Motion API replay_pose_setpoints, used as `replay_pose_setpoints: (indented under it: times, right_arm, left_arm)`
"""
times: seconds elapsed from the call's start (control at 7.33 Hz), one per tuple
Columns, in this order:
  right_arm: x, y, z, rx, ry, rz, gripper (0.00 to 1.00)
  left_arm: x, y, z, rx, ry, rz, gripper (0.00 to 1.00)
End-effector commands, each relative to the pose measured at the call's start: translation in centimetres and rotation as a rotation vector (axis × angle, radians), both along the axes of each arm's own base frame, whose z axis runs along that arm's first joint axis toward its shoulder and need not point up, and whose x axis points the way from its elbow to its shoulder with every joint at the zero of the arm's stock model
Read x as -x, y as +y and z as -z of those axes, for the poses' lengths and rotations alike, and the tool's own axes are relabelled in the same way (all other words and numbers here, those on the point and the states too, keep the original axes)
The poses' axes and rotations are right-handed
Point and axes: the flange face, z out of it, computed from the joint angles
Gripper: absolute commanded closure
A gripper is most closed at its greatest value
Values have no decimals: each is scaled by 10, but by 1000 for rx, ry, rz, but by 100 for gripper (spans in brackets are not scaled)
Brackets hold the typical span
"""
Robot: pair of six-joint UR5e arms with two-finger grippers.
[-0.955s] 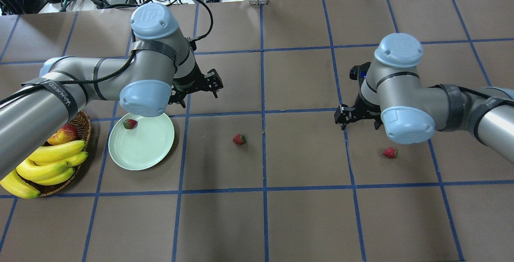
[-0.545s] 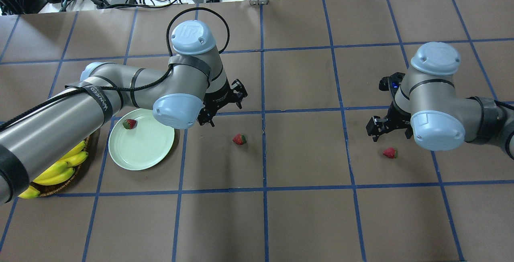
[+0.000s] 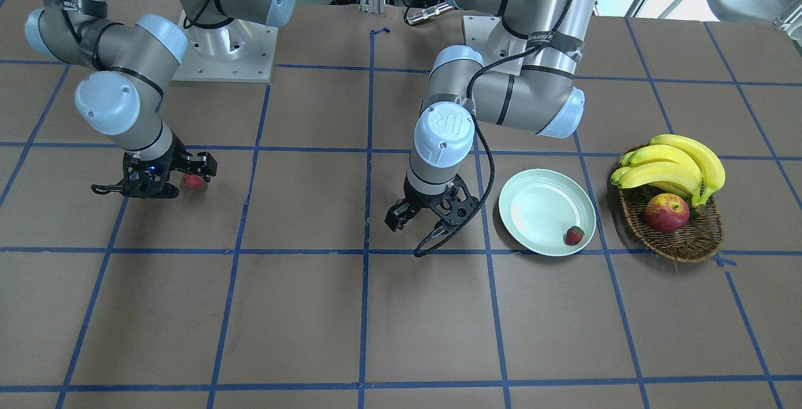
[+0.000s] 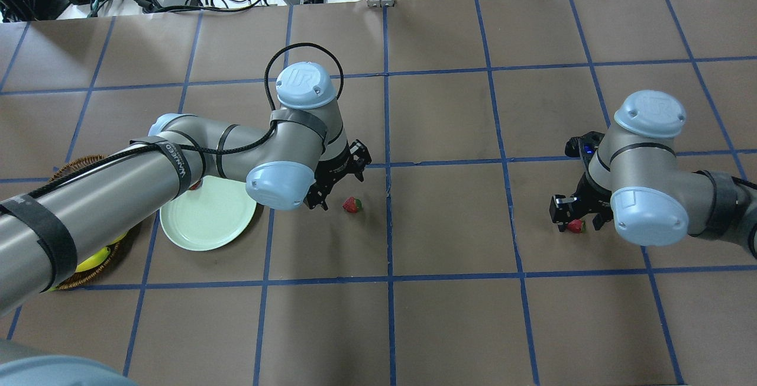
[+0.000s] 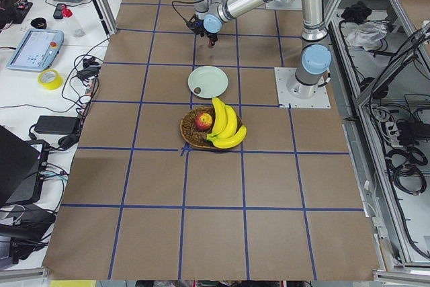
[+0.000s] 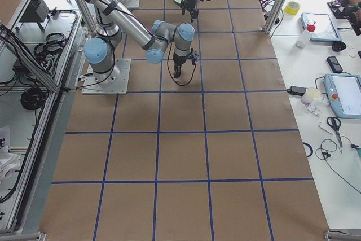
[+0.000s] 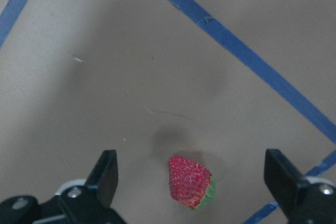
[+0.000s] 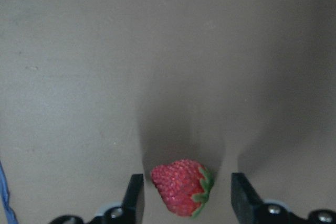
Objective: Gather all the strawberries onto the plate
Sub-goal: 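Release strawberry on plate, grasp middle one while right gripper grasps last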
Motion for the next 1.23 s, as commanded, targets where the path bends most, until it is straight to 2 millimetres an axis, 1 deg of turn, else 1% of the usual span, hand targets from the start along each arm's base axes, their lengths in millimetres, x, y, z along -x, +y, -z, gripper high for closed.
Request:
replay_pose_setpoints:
  times: [0.0, 0.14, 0.27, 0.41, 0.55, 0.68, 0.82, 0.95, 1.09]
  right_arm:
    - [-1, 1, 2, 2, -8, -1, 100]
    - [-3, -2, -1, 15, -24, 3, 100]
    - [-6, -7, -9, 37, -28, 18, 100]
    - [-17, -19, -26, 72, -50, 37, 100]
    - [-42, -28, -39, 59, -52, 66, 100]
    - [-86, -36, -51, 71, -67, 119, 100]
    - [-118, -39, -59, 95, -68, 140, 100]
    - [-145, -34, -59, 88, -127, 188, 100]
    - [-171, -29, -55, 63, -184, 254, 100]
  left_arm:
    - [3, 4, 9, -12, -1, -4, 18]
    - [3, 4, 14, -17, 0, -4, 21]
    - [6, 4, 15, -12, 7, -3, 25]
    - [7, 4, 14, -7, 14, 7, 79]
    - [11, 5, 13, -15, 50, 6, 87]
    - [10, 5, 13, -15, 52, 5, 100]
    - [10, 5, 12, -14, 54, 5, 100]
    - [10, 5, 11, -12, 54, 12, 100]
    - [4, -2, -7, 29, 76, 93, 100]
